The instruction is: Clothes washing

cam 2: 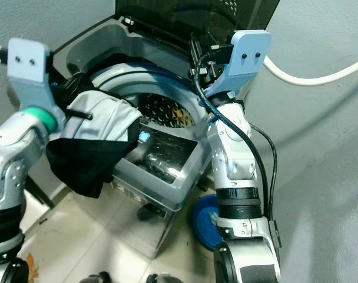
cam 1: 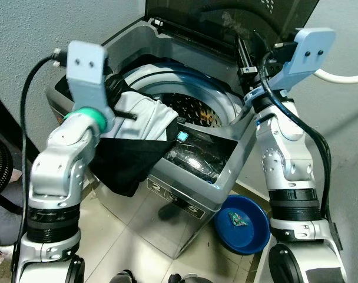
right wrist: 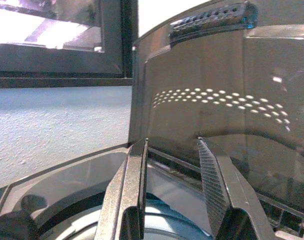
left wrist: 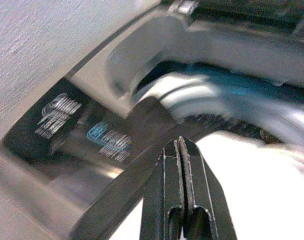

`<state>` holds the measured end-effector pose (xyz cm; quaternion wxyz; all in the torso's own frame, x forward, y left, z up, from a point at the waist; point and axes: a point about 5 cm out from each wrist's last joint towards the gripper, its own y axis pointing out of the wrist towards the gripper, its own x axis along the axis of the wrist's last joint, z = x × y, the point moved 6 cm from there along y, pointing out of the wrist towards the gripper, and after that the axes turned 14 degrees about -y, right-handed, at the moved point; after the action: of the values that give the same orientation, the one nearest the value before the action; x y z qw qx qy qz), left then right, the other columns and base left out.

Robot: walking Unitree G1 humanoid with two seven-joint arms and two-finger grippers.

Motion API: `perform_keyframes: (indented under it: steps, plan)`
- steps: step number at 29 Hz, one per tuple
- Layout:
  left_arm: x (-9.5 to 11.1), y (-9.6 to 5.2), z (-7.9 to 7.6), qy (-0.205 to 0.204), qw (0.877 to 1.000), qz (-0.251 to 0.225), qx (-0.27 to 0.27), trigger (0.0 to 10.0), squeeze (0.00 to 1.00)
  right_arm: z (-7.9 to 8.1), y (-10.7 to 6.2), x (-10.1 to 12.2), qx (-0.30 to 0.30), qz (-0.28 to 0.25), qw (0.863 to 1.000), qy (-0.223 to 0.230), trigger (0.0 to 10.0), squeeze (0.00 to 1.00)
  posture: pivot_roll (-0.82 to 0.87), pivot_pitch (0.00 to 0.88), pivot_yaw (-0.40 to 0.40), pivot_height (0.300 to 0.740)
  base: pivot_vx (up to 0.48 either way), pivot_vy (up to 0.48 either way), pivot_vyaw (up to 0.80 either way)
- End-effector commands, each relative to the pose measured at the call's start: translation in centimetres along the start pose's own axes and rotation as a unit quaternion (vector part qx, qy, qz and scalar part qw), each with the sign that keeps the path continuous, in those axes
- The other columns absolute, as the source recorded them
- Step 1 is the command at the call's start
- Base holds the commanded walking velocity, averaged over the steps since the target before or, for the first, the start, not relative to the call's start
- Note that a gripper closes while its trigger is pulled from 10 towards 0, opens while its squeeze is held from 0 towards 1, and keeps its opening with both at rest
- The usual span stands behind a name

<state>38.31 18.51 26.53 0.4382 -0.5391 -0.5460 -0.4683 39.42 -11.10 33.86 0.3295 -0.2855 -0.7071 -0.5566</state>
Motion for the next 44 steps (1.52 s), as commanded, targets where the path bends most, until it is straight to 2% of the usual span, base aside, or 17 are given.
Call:
perform_keyframes:
  steps: [1,2,5,6,16,17,18,19,20,23,25,27,30,34,38,39,44]
  plan:
    - [-1.2,-0.4,2.7,0.009,0.998,0.024,0.051,10.0,0.0,-0.3,-0.3,-0.8,-0.005,0.01,1.0,-0.001,10.0,0.0,0.12,0.085,-0.034,0.74,0.0,0.0,0.0]
    - [-1.0,-0.5,3.7,0.02,0.998,0.022,0.062,10.0,0.54,-0.2,-0.4,-0.9,-0.004,0.013,1.0,0.0,10.0,0.0,0.12,0.085,-0.035,0.74,0.0,0.0,0.0]
    - [-0.8,-0.5,4.1,0.028,0.997,0.018,0.066,10.0,0.54,-0.1,-0.4,-1.0,-0.004,0.015,1.0,0.0,10.0,0.0,0.12,0.085,-0.035,0.74,0.0,0.0,0.0]
    - [-0.5,-0.5,4.0,0.033,0.997,0.015,0.061,10.0,1.0,-0.1,-0.4,-1.1,-0.004,0.016,1.0,0.001,10.0,0.0,0.11,0.084,-0.033,0.74,0.0,0.0,0.0]
    - [-0.6,-0.1,3.1,0.061,0.997,0.027,0.027,10.0,1.0,-0.2,-0.5,-1.2,-0.007,0.019,1.0,-0.001,10.0,0.0,0.11,0.088,-0.029,0.74,0.0,0.0,0.0]
    - [-0.8,0.0,2.4,0.063,0.997,0.033,0.008,10.0,1.0,-0.2,-0.6,-1.2,-0.007,0.02,1.0,-0.001,10.0,0.0,0.11,0.089,-0.031,0.74,0.0,0.0,0.0]
    - [-1.0,0.2,1.4,0.057,0.997,0.04,-0.02,10.0,0.41,-0.2,-0.6,-1.2,-0.006,0.02,1.0,-0.001,10.0,0.0,0.1,0.089,-0.031,0.74,0.0,0.0,0.0]
    - [-1.0,0.2,1.4,0.057,0.997,0.04,-0.02,10.0,0.41,-0.2,-0.6,-1.2,-0.006,0.02,1.0,-0.001,10.0,0.0,0.1,0.089,-0.031,0.74,0.0,0.0,0.0]
    - [-1.2,0.2,0.1,0.054,0.996,0.046,-0.059,10.0,0.0,-0.1,-0.5,-1.2,-0.006,0.02,1.0,-0.001,10.0,0.0,0.1,0.088,-0.031,0.74,0.0,0.0,0.0]
    - [-1.5,-0.4,-2.5,0.033,0.987,0.064,-0.142,10.0,0.0,0.0,-0.5,-1.2,-0.005,0.019,1.0,-0.001,10.0,0.0,0.1,0.088,-0.028,0.74,0.0,0.0,0.0]
    - [-1.5,-0.4,-2.5,0.033,0.987,0.064,-0.142,10.0,0.0,0.0,-0.5,-1.2,-0.005,0.019,1.0,-0.001,10.0,0.0,0.1,0.088,-0.028,0.74,0.0,0.0,0.0]
    - [-1.7,-1.2,-3.7,0.028,0.979,0.071,-0.187,10.0,0.0,-0.1,-0.6,-1.2,-0.005,0.019,1.0,-0.001,10.0,0.0,0.09,0.092,-0.027,0.74,0.0,0.0,0.0]
    - [-2.2,-2.1,-4.1,0.024,0.974,0.08,-0.212,10.0,0.0,-0.2,-0.7,-1.2,-0.006,0.021,1.0,-0.002,10.0,0.0,0.1,0.096,-0.029,0.74,0.0,0.0,0.0]
    - [-3.2,-2.5,-3.3,0.019,0.974,0.095,-0.203,10.0,0.0,0.0,-0.7,-1.3,-0.004,0.023,1.0,-0.001,10.0,0.0,0.1,0.098,-0.03,0.74,0.0,0.0,0.0]
    - [-3.4,-2.2,-2.6,0.024,0.978,0.093,-0.184,10.0,0.0,0.1,-0.7,-1.3,-0.003,0.023,1.0,0.0,10.0,0.0,0.1,0.097,-0.033,0.74,0.0,0.0,0.0]
    - [-3.4,-2.1,-2.4,0.03,0.979,0.091,-0.182,10.0,1.0,0.1,-0.6,-1.3,-0.002,0.023,1.0,0.0,10.0,0.0,0.1,0.095,-0.034,0.74,0.0,0.0,0.0]
    - [-3.4,-2.1,-2.5,0.036,0.977,0.091,-0.189,10.0,1.0,0.2,-0.6,-1.3,-0.001,0.022,1.0,0.001,10.0,0.0,0.1,0.093,-0.033,0.74,0.0,0.0,0.0]
